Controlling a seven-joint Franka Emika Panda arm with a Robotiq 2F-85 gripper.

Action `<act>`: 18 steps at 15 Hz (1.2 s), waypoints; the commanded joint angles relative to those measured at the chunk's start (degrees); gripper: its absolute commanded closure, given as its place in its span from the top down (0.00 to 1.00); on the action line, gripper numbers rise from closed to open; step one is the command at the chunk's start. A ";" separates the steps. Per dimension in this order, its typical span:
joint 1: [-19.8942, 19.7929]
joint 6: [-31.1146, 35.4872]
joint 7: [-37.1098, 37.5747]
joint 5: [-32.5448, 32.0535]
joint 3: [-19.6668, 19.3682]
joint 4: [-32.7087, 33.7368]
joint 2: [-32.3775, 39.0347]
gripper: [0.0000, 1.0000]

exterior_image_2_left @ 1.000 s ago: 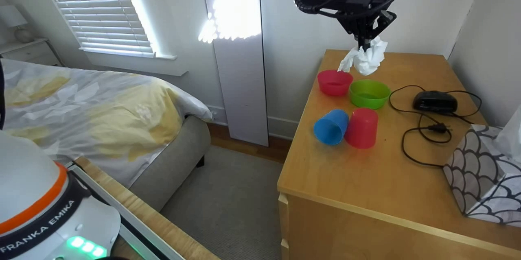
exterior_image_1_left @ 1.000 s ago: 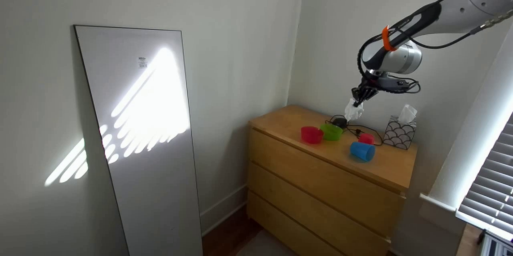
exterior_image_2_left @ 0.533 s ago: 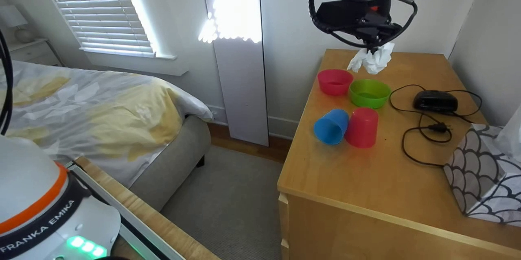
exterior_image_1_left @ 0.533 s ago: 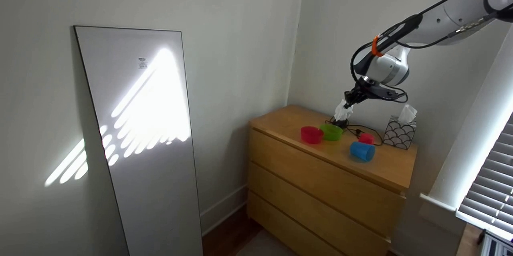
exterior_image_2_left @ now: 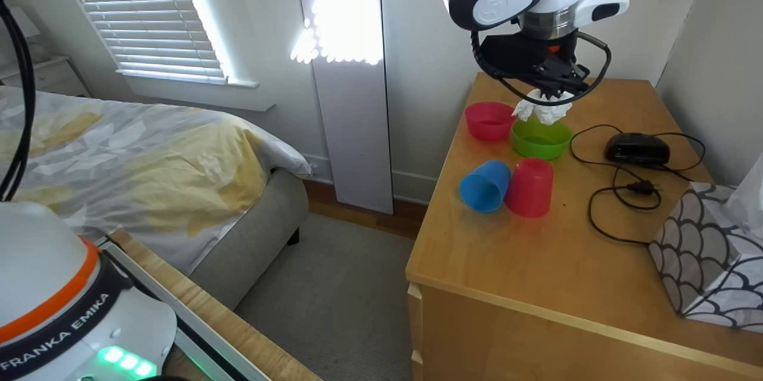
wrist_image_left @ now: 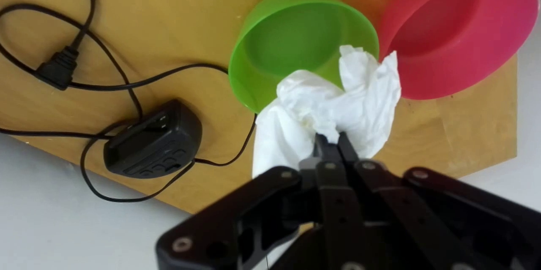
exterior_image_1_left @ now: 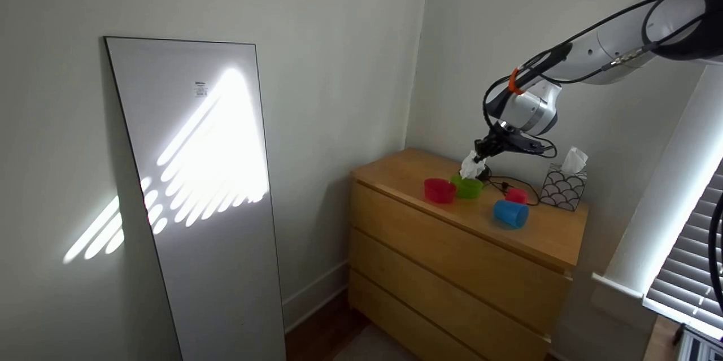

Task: Remove the cloth from the blue cup, then put it in the green bowl

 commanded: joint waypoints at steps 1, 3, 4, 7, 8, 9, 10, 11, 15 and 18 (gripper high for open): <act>-2.57 -0.50 0.35 -1.67 2.57 3.66 3.34 0.28; -2.70 -1.05 0.85 -2.53 2.67 3.96 3.47 0.35; -2.92 -1.45 0.71 -2.78 2.92 3.54 2.83 0.42; -4.16 -3.10 -0.36 -2.65 4.33 1.51 -0.25 0.64; -4.04 -3.87 0.25 -3.03 4.02 0.48 -1.67 0.73; -3.61 -5.09 1.26 -3.57 3.26 -0.80 -3.47 0.79; -2.14 -6.90 3.50 -5.53 0.89 -2.82 -5.96 0.88; -1.31 -9.14 5.14 -7.04 -0.70 -4.76 -8.56 0.95; 1.83 -19.47 10.06 -14.96 -7.22 -12.13 -19.80 1.00; 4.40 -26.08 14.33 -22.04 -11.89 -17.11 -28.02 1.00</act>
